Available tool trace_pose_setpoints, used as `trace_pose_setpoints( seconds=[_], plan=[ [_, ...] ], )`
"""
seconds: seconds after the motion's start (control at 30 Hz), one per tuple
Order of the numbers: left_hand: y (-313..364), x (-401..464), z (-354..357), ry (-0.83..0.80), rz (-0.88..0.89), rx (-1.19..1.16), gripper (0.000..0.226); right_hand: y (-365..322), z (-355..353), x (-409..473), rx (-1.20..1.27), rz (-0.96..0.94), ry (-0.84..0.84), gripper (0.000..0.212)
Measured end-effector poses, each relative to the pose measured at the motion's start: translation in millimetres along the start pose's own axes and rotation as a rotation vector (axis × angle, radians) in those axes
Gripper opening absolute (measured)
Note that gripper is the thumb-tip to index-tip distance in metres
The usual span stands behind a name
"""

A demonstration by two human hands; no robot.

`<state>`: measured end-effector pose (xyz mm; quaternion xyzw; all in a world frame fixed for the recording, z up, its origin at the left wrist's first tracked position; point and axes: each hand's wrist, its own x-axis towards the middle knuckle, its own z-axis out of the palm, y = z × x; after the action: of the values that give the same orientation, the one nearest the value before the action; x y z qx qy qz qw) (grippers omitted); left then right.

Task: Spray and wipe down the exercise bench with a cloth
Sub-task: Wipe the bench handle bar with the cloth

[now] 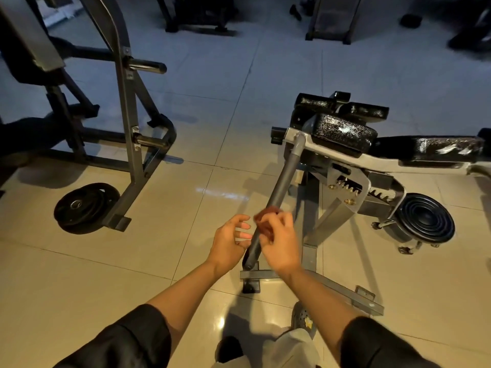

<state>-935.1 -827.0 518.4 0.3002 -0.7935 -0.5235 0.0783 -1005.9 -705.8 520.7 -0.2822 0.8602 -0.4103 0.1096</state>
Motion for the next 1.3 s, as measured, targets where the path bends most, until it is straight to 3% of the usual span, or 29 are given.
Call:
trace_pose_setpoints(
  seconds=[0.1, 0.2, 0.3, 0.37, 0.5, 0.57, 0.77, 1.0, 1.13, 1.3],
  plan=[
    [-6.8, -12.3, -0.9, -0.036, 0.018, -0.026, 0.044, 2.5, 15.8, -41.1, 0.042, 0.030, -0.135, 0.029],
    [-5.5, -15.9, -3.6, -0.076, -0.039, -0.109, 0.043, -2.6, 10.0, -27.7, 0.071, 0.112, -0.014, 0.028],
    [-0.5, -16.2, -5.8, -0.075, -0.051, -0.102, 0.042, -8.8, 5.9, -16.6, 0.063, 0.075, 0.068, 0.031],
    [4.5, -16.8, -5.8, -0.070, -0.013, -0.061, 0.045, -6.6, 12.3, -26.3, 0.010, 0.042, 0.011, 0.030],
    [17.5, -10.5, 1.1, -0.045, 0.083, 0.052, 0.045, -0.8, 15.7, -53.1, -0.021, 0.060, -0.261, 0.019],
    [30.0, -4.7, 10.0, -0.045, 0.143, 0.074, 0.044, 0.7, 1.6, -54.5, 0.030, 0.078, -0.256, 0.012],
    [89.9, 20.7, 64.1, -0.143, 0.314, 0.119, 0.046, 23.2, -103.4, -16.6, 0.164, 0.211, 0.183, 0.028],
    [189.6, 45.0, 188.1, -0.444, 0.525, 0.168, 0.037, 94.6, -246.8, -5.0, 0.157, 0.319, 0.673, 0.026],
    [234.6, 60.1, 257.1, -0.587, 0.645, 0.291, 0.040, 149.5, -310.9, -7.9, 0.069, 0.419, 0.843, 0.023],
    [280.4, 80.3, 320.3, -0.676, 0.749, 0.455, 0.051, 200.9, -371.1, 3.5, -0.102, 0.411, 0.866, 0.024]
  ],
)
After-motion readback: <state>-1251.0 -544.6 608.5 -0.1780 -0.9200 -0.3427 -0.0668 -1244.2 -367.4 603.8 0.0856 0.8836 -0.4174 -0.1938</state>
